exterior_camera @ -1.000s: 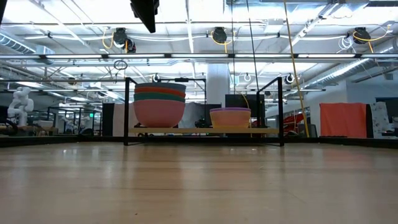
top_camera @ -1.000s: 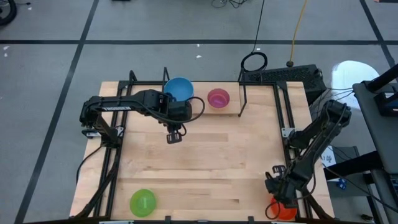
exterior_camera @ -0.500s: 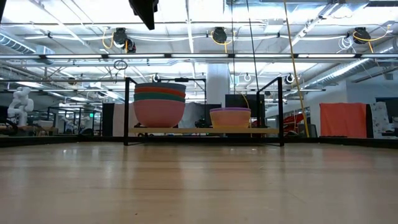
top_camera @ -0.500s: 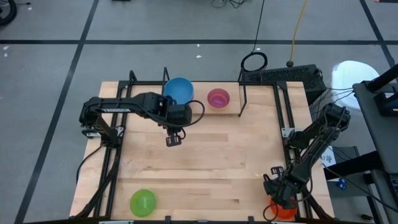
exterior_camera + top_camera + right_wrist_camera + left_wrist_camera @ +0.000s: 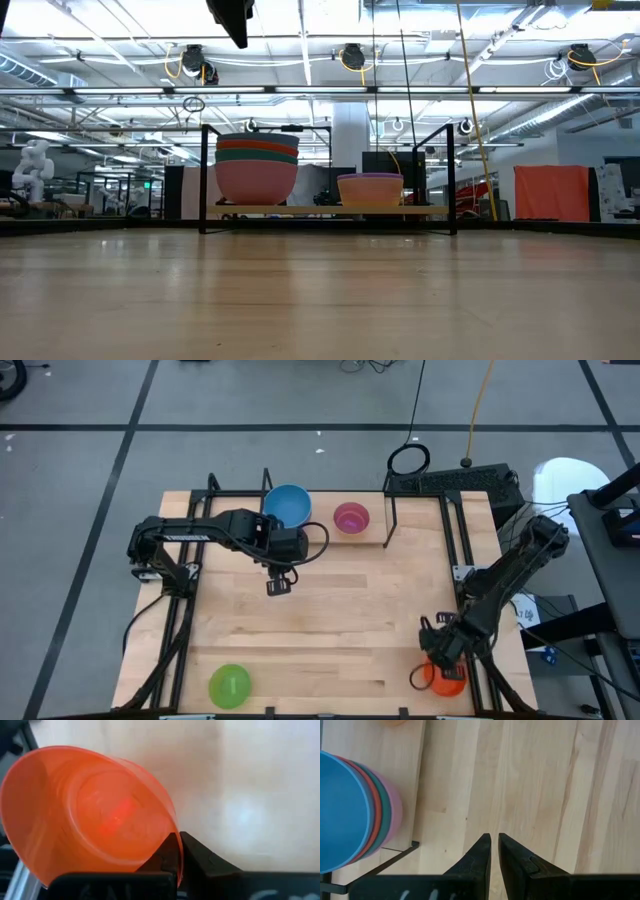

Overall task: Place and stack bowls onto a shelf
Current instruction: Stack the orange bowl on top of the purple bowl on the shelf

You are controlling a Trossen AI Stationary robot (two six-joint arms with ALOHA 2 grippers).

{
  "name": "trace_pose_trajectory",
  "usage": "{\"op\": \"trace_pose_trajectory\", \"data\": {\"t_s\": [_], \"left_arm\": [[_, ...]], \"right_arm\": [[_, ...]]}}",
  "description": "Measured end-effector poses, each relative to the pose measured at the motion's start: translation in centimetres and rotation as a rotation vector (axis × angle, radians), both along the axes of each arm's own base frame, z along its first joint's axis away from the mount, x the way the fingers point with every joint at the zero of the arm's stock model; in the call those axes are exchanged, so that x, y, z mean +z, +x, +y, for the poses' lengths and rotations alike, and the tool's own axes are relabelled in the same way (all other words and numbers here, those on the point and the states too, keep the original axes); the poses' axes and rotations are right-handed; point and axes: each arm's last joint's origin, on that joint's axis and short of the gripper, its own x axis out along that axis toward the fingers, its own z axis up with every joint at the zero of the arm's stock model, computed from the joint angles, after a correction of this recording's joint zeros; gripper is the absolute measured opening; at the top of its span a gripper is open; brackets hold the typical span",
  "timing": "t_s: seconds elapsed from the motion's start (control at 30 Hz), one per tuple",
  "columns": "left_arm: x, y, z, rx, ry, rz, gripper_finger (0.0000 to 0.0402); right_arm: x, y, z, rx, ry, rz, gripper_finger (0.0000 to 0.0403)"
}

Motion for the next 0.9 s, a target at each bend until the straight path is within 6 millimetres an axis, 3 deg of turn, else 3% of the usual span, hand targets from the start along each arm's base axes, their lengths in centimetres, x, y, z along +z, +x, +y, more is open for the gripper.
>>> {"op": "trace_pose_trajectory", "data": {"t_s": [0.37, 0.7, 0.9], "left_arm": [[0.0, 0.0, 0.4, -0.022, 0.118, 0.009, 0.0042], [0.1, 0.0, 0.7, -0.002, 0.163, 0.001, 0.0042], [0.1, 0.0, 1.2, 0.034, 0.189, 0.0, 0.0042]], "right_arm": [[6.6, 1.1, -6.2, -0.115, -0.246, 0.027, 0.0], [13.2, 4.3, -11.7, -0.198, -0.482, -0.273, 0.0], [15.5, 6.3, -15.4, -0.242, -0.552, -0.453, 0.0]]}}
